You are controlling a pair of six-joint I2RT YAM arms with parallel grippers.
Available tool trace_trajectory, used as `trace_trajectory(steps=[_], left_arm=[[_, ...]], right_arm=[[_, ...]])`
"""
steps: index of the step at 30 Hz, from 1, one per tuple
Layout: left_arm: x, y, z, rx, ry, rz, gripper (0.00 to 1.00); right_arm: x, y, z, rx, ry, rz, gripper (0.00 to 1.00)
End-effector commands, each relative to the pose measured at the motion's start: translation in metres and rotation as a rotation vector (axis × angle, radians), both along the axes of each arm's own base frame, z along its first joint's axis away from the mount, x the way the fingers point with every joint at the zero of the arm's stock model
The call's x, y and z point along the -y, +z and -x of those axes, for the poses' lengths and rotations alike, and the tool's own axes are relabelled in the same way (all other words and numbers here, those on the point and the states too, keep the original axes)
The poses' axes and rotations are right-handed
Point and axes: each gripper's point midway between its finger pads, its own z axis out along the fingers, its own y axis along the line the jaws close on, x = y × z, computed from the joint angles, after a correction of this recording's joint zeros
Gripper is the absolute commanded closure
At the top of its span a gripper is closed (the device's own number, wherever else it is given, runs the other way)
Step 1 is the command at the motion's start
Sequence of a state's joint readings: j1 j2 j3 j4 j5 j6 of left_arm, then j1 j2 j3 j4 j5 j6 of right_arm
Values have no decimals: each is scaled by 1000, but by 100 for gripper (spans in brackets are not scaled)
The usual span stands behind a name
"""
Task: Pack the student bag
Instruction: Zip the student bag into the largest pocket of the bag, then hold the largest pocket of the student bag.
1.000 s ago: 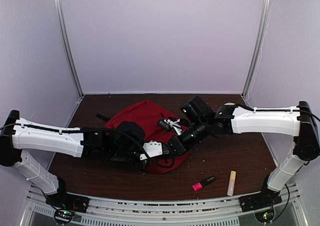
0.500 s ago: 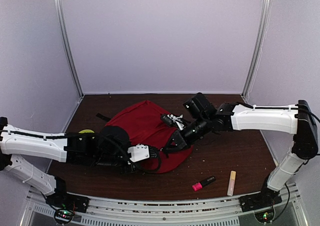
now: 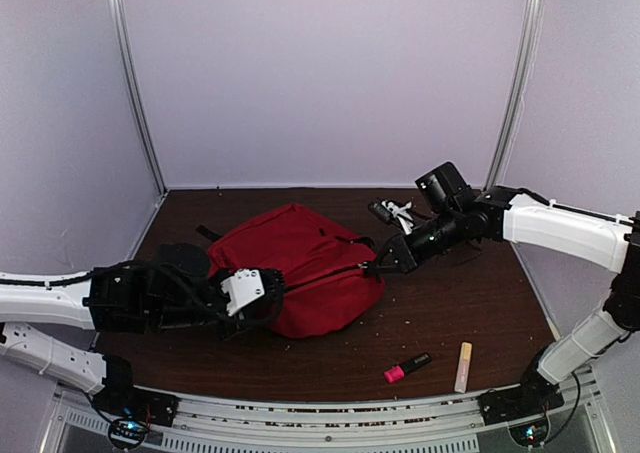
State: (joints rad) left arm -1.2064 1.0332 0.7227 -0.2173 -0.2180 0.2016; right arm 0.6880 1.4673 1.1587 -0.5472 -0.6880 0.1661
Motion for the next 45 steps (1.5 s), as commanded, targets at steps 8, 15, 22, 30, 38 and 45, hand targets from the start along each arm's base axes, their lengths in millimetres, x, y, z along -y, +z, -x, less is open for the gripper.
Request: trace_trajectory(steps=[8,15,22,30,38,45], left_arm=[[-46,-62,7,-72,56,-282,100],[-57,-64,8,-67,72,-274,100],[-4,-52,12,-136,-30,-218,52],[99,-33,6,-166,-207,-123,22],[130,-49,-27,-87,-132,-165,20],[116,-68,-41,-56,-37,-238,33]], right_arm=[[29,-26,-17,39,-125,213,100],[56,-52,-36,38,-197,316,100],[8,-53,0,-32,-49,205,100],[-14,-34,14,-74,-6,89,100],[-12,-24,18,-72,-11,57,100],[0,-19,13,-67,-40,44,100]])
